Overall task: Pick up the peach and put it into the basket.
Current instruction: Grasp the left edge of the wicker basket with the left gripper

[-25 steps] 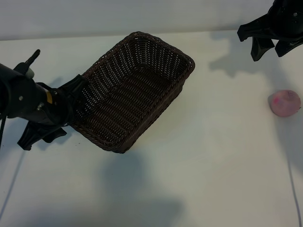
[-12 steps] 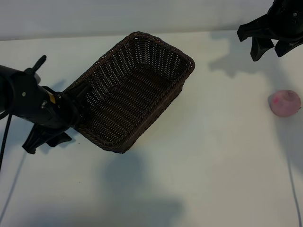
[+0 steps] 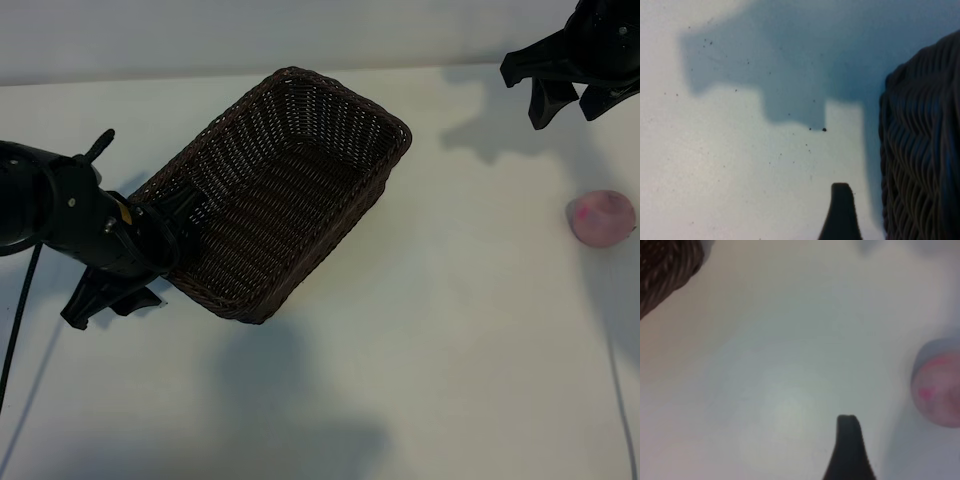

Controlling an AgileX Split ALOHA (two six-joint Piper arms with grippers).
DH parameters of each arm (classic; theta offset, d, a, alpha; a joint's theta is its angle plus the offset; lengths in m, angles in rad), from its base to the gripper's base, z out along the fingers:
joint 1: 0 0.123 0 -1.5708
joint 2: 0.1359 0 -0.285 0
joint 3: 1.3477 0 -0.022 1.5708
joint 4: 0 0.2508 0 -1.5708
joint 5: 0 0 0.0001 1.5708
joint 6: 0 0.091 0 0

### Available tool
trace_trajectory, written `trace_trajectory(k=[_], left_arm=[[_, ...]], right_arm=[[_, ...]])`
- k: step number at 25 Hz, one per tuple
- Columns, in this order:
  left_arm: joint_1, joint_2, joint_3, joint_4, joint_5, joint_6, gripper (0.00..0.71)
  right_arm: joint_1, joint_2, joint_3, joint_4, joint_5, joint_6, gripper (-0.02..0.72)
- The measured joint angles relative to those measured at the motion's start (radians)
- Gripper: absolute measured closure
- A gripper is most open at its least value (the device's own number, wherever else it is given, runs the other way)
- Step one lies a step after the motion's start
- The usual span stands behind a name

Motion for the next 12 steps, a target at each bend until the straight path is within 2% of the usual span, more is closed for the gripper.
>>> trace_trajectory(k=[2, 4, 6, 9, 10, 12], left_arm=[[0.000, 0.008, 0.000, -0.004, -0.002, 0.000, 0.197], [0.000, 0.009, 0.000, -0.010, -0.006, 0.000, 0.263], [0.000, 0.009, 0.000, -0.014, -0.018, 0.003, 0.363], [0.000, 0.009, 0.000, -0.015, -0.037, 0.016, 0.560], [0.000, 0.009, 0.000, -0.022, -0.047, 0.015, 0.600], [0.002, 0.009, 0.000, -0.023, -0.064, 0.018, 0.611]], right_arm=[[0.000, 0.000, 0.000, 0.000, 0.000, 0.000, 0.197], [0.000, 0.000, 0.000, 0.000, 0.000, 0.000, 0.197], [0.000, 0.000, 0.000, 0.000, -0.001, 0.000, 0.197], [0.000, 0.000, 0.000, 0.000, -0.001, 0.000, 0.197], [0.000, 0.000, 0.000, 0.000, -0.001, 0.000, 0.197], [0.000, 0.000, 0.000, 0.000, -0.001, 0.000, 0.197]])
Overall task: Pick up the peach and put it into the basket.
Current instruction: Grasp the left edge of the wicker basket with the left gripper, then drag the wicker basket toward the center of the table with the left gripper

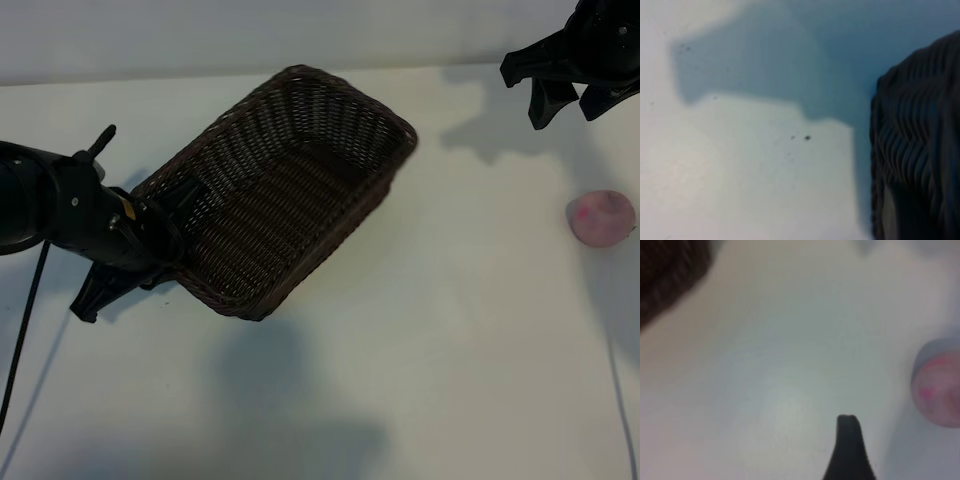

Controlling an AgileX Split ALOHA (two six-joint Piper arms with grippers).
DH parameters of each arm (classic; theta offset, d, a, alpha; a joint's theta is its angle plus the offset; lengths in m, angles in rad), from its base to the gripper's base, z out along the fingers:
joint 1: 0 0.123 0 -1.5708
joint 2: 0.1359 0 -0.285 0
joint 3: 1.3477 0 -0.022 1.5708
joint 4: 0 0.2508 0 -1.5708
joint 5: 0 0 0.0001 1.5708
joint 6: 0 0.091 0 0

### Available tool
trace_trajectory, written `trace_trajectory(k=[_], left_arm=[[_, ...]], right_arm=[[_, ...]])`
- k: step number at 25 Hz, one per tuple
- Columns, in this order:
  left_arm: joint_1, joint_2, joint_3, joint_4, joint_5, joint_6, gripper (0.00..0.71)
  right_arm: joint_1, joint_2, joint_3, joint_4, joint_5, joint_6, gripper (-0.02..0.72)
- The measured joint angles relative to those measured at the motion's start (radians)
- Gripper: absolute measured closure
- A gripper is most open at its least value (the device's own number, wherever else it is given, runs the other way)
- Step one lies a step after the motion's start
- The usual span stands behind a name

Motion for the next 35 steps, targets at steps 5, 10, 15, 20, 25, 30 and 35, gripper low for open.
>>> trace_trajectory(k=[5, 10, 15, 20, 25, 30, 35], left_arm=[[0.000, 0.000, 0.000, -0.004, -0.006, 0.006, 0.611], [0.000, 0.000, 0.003, -0.020, -0.031, 0.060, 0.612], [0.000, -0.026, 0.005, -0.092, -0.038, 0.156, 0.612], [0.000, -0.078, 0.006, -0.154, -0.050, 0.234, 0.613], [0.000, -0.134, 0.006, -0.171, -0.086, 0.245, 0.613], [0.036, -0.164, 0.001, -0.178, -0.075, 0.316, 0.613], [0.083, -0.164, -0.088, -0.196, 0.088, 0.546, 0.613]], right_arm=[[0.000, 0.000, 0.000, 0.000, 0.000, 0.000, 0.197], [0.000, 0.000, 0.000, 0.001, 0.000, 0.000, 0.197], [0.000, 0.000, 0.000, 0.001, 0.000, 0.000, 0.197], [0.000, 0.000, 0.000, 0.001, 0.000, 0.000, 0.197], [0.000, 0.000, 0.000, 0.001, 0.000, 0.000, 0.197], [0.000, 0.000, 0.000, 0.001, 0.000, 0.000, 0.197], [0.000, 0.000, 0.000, 0.003, 0.000, 0.000, 0.197]])
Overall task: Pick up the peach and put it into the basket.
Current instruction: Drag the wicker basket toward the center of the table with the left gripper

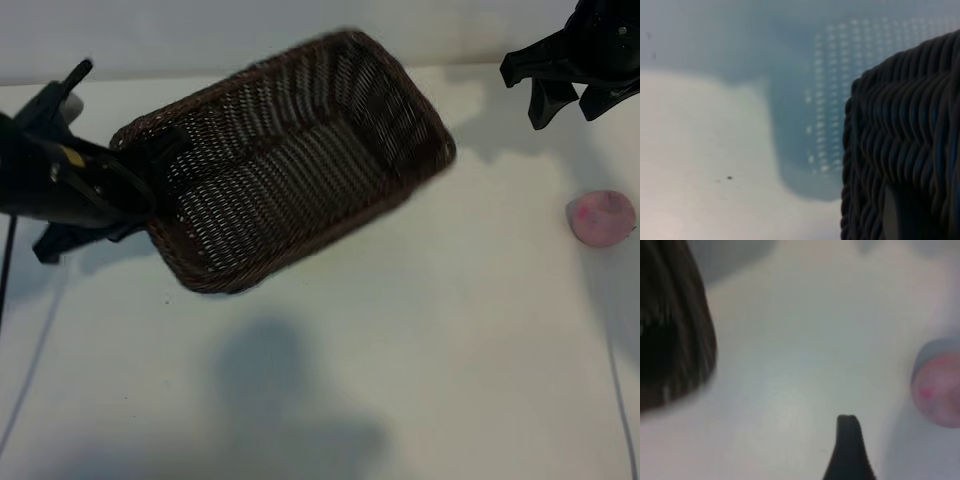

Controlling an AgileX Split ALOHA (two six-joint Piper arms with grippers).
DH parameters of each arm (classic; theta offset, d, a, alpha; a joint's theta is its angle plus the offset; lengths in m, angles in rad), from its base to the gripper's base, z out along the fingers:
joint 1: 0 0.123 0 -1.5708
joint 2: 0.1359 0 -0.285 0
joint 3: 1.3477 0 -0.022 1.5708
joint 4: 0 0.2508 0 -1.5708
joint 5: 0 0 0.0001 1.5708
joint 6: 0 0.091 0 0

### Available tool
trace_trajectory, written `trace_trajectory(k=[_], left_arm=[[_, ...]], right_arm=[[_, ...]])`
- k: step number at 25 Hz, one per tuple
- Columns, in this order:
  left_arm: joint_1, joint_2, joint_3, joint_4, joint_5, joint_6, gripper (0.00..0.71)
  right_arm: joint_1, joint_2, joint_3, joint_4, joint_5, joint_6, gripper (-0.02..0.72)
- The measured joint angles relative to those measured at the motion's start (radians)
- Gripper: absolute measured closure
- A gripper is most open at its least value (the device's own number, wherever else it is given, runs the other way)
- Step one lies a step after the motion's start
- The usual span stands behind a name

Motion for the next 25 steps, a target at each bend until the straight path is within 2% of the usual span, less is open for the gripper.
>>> trace_trajectory(k=[5, 11, 16, 25], left_arm=[[0.033, 0.054, -0.189, -0.062, 0.166, 0.250, 0.613], [0.034, 0.196, -0.363, -0.064, 0.329, 0.393, 0.613], [0.034, 0.298, -0.464, -0.079, 0.349, 0.454, 0.613], [0.034, 0.475, -0.576, -0.261, 0.341, 0.599, 0.614]], right_arm=[[0.000, 0.000, 0.000, 0.018, 0.000, 0.000, 0.197], [0.000, 0.000, 0.000, 0.018, 0.000, 0.000, 0.197], [0.000, 0.000, 0.000, 0.018, 0.000, 0.000, 0.197], [0.000, 0.000, 0.000, 0.018, 0.000, -0.001, 0.197]])
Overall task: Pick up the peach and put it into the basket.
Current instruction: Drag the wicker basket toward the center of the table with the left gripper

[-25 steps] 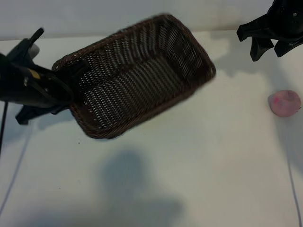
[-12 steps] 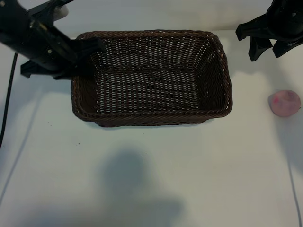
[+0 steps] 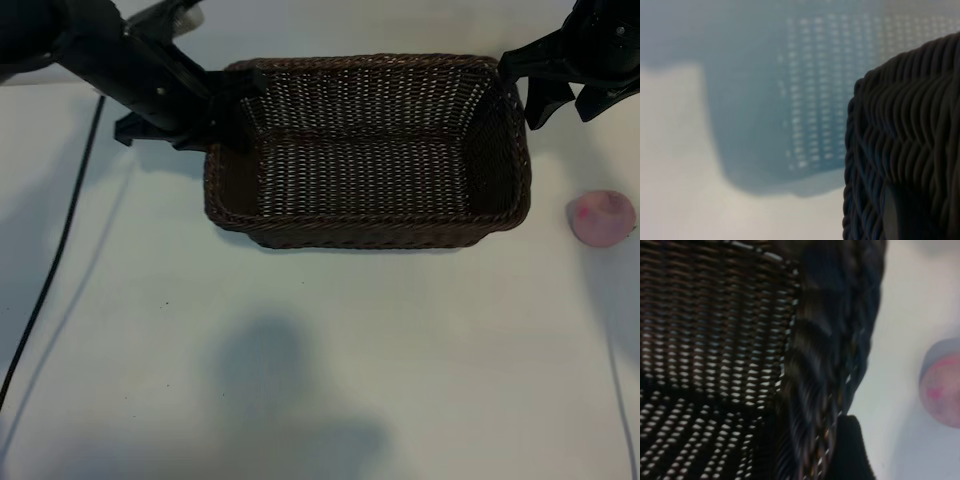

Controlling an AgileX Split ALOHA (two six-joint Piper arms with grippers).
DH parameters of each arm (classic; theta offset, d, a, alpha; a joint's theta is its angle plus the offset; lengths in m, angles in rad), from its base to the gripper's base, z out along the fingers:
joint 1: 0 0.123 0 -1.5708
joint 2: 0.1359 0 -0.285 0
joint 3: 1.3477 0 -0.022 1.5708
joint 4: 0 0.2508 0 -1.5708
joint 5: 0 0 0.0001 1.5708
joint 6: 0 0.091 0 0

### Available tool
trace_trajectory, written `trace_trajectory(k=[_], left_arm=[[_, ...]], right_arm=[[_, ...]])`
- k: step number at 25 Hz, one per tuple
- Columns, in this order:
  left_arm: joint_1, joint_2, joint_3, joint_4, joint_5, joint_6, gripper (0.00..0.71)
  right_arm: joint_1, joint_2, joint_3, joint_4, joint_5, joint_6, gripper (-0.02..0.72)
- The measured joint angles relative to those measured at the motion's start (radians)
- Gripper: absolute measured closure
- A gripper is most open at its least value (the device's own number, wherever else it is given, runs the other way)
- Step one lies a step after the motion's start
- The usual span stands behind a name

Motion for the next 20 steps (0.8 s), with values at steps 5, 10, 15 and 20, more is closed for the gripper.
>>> trace_trajectory(k=[5, 10, 15, 20], left_arm=[[0.000, 0.059, -0.007, 0.002, -0.006, 0.022, 0.614], [0.000, 0.084, -0.008, 0.004, -0.028, 0.052, 0.614], [0.000, 0.085, -0.008, 0.007, -0.060, 0.058, 0.614], [0.000, 0.085, -0.008, 0.031, -0.066, 0.060, 0.609]], right_arm=[[0.000, 0.000, 0.000, 0.000, 0.000, 0.000, 0.197], [0.000, 0.000, 0.000, 0.000, 0.000, 0.000, 0.197], [0.000, 0.000, 0.000, 0.000, 0.000, 0.000, 0.197], [0.000, 0.000, 0.000, 0.000, 0.000, 0.000, 0.197]])
